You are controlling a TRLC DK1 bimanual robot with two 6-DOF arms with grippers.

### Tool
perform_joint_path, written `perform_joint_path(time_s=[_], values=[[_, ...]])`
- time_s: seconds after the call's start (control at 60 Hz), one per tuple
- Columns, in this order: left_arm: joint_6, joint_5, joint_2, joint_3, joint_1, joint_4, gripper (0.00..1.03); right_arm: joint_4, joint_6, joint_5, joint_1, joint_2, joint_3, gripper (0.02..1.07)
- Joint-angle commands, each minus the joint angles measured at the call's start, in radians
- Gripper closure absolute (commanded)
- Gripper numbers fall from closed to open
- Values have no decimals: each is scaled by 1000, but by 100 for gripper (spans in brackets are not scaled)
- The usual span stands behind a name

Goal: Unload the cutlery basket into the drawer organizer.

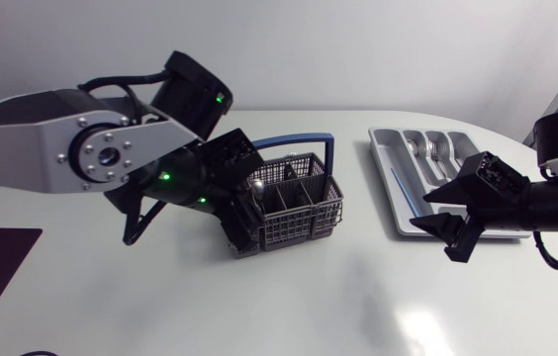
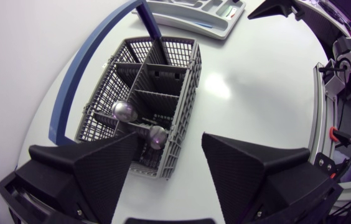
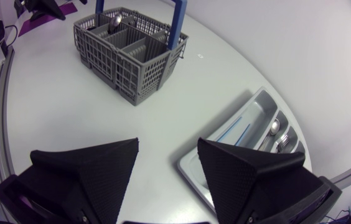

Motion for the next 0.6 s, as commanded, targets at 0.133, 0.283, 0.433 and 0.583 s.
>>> perform_joint_path(time_s=[0.133, 0.283, 0.433, 0.583], values=[[-150, -187, 166, 214, -85, -156, 30, -27, 104, 13, 70, -67, -69, 37], [-171, -319, 222, 285, -114, -192, 30, -27, 113, 13, 86, -82, -94, 37], [-185, -336, 302, 357, -120, -252, 37, -29, 124, 13, 95, -96, -104, 37], [-197, -351, 376, 423, -120, -314, 37, -26, 124, 13, 98, -94, -112, 37]])
